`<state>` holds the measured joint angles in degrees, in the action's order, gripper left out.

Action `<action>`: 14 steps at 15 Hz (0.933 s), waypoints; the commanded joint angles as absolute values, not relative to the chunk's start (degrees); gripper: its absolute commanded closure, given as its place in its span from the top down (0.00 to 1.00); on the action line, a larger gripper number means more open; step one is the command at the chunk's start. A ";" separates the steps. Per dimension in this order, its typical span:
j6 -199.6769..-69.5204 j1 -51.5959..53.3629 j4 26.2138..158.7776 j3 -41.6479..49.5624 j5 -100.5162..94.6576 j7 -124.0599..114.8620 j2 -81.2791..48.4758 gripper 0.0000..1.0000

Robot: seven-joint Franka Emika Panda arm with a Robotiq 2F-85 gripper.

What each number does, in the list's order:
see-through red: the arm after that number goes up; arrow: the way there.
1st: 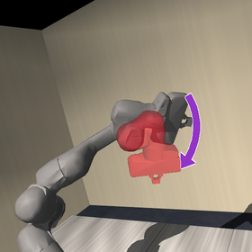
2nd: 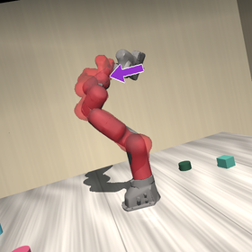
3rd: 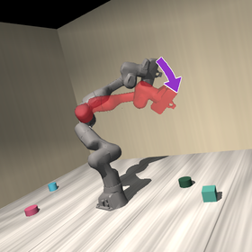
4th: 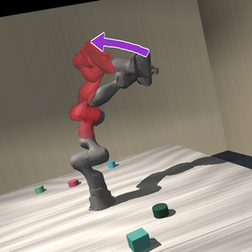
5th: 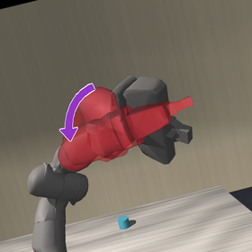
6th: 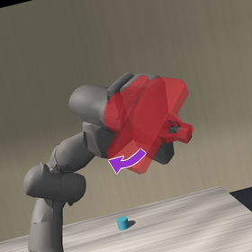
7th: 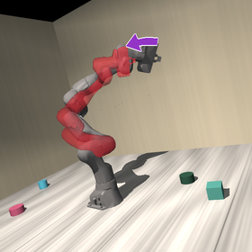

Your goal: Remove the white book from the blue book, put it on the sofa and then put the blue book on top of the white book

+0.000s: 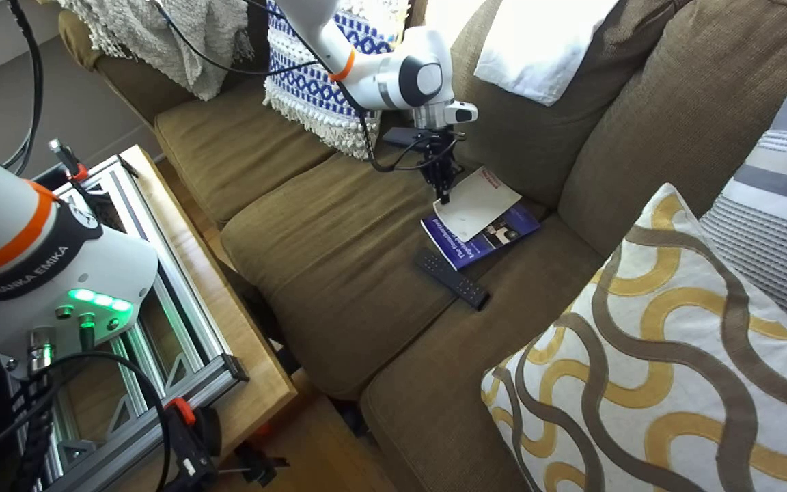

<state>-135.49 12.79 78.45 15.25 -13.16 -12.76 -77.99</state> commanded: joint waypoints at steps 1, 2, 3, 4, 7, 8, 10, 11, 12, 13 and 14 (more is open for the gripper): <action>-137.65 12.78 82.89 12.29 -12.63 -10.36 -73.32 0.02; -137.73 12.33 82.93 10.94 -13.48 -10.71 -72.69 0.02; -137.64 12.14 83.33 9.99 -13.11 -10.61 -71.96 0.02; -137.66 11.53 83.72 8.35 -12.59 -9.58 -71.24 0.02; -138.03 10.17 85.05 4.39 -11.55 -7.15 -69.79 0.02; -138.23 9.72 85.67 3.16 -11.23 -6.13 -69.28 0.02; -138.15 9.57 86.96 1.47 -11.45 -3.91 -68.39 0.02; -137.89 9.54 87.24 1.00 -11.61 -3.11 -68.33 0.02; -137.66 9.39 87.70 0.47 -11.54 -2.35 -68.07 0.02; -137.52 9.27 88.03 0.11 -11.54 -1.58 -67.96 0.02; -137.25 9.74 88.29 0.50 -11.76 -1.93 -67.77 0.31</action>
